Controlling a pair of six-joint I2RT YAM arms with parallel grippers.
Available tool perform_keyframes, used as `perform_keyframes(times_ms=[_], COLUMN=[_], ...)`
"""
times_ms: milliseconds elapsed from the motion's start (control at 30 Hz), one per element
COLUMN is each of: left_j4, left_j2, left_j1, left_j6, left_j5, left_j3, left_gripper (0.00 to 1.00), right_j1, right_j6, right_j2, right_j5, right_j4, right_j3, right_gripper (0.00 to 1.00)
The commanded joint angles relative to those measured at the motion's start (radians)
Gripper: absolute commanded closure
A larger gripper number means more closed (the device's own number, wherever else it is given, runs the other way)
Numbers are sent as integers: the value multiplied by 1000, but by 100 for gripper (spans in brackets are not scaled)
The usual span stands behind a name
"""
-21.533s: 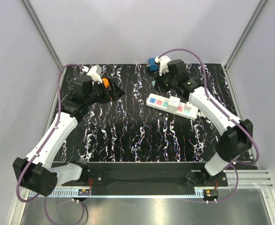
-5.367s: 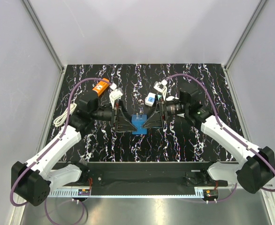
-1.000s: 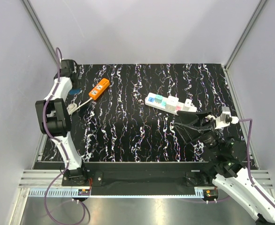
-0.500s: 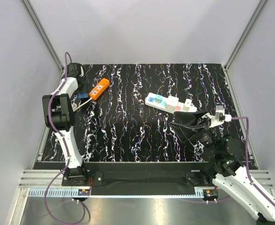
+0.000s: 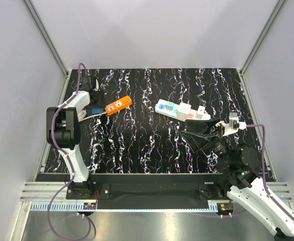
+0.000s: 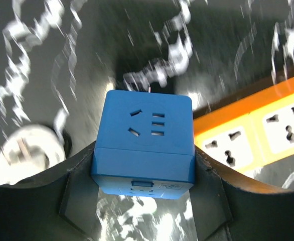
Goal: Insert the plug
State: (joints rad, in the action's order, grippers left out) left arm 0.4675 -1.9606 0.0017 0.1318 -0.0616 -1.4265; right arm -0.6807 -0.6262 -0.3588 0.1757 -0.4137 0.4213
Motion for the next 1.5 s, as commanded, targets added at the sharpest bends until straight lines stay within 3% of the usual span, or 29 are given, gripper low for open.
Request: perform_keyframes(times_ms=[0,300,500,733,767,833,933,1067,1267,1467], left_j4=[36,63,68,83,91,109,126,140,141,142], left_j2=[95,212,296,405,404,373,304,209,111,92], left_j1=[-64,-193,-247,-255,-250,-217,-137,-27,58,58], left_j6=[49,114,141,111,89,66,37,14,37,22], left_j5=[51,39,29,11,-7,-52,-96,-155,-121,-201], left_j3=[92,221,287,253,233,178,109,42,15,70], left_gripper=[100,100,100,100,100,100,100,100,100,100], right_j1=[-5,-5,-5,-6,-6,-6,-26,-97,-175,-215], right_j6=[-7,-16,-33,-79,-86,-93,-109,-70,-47,8], right_j2=[-3,8,-66,-305,-342,-451,-581,-736,-974,-1221], right_j5=[10,-30,-131,-179,-177,-131,-122,-169,-228,-211], right_j4=[-31,107,374,493,501,503,458,438,374,360], right_j3=[16,63,160,218,232,260,278,361,459,566], right_gripper=[4,6,9,33,41,49,73,89,100,100])
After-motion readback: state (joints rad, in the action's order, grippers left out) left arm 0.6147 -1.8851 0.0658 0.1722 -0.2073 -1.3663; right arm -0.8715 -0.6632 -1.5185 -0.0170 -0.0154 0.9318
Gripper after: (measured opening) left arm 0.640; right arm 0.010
